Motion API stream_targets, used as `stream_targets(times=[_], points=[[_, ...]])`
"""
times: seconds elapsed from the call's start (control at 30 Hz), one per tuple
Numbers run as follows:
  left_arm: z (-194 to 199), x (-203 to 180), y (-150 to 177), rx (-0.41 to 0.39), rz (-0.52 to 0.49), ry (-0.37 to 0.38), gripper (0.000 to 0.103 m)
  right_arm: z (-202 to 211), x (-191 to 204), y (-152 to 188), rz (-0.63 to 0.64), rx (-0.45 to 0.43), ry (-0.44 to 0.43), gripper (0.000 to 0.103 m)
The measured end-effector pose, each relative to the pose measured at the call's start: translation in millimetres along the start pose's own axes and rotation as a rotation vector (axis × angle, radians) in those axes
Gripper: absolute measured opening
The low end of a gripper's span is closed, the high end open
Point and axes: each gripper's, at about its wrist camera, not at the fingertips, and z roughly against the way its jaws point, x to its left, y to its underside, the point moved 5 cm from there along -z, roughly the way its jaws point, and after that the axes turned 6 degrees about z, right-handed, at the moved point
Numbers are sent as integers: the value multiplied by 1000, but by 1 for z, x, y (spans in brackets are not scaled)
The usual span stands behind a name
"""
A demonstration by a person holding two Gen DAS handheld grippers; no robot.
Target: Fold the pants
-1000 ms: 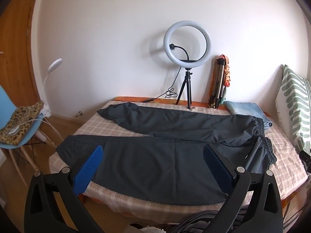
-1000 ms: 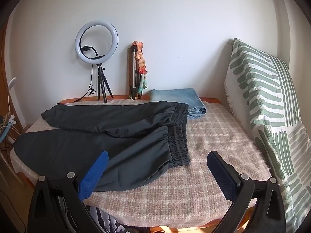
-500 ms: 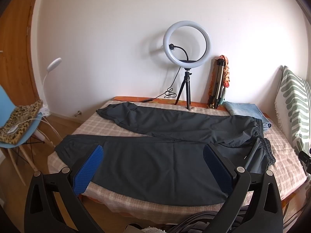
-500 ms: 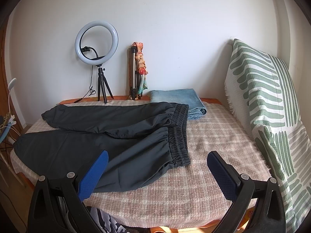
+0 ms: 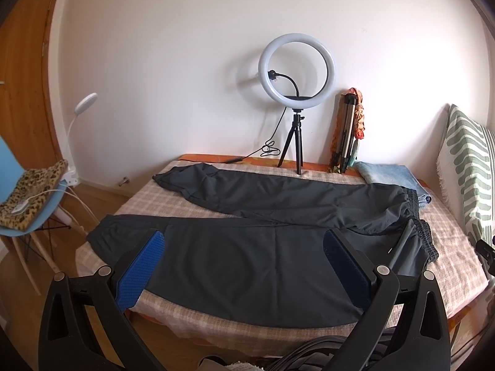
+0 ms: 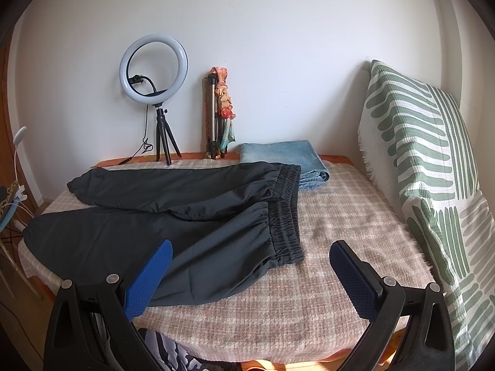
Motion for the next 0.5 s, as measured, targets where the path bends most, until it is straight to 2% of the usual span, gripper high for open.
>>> stream_targets(times=[0.5], points=[[0, -3, 0, 0, -1, 0, 102, 0, 1, 1, -2, 0, -2, 103]])
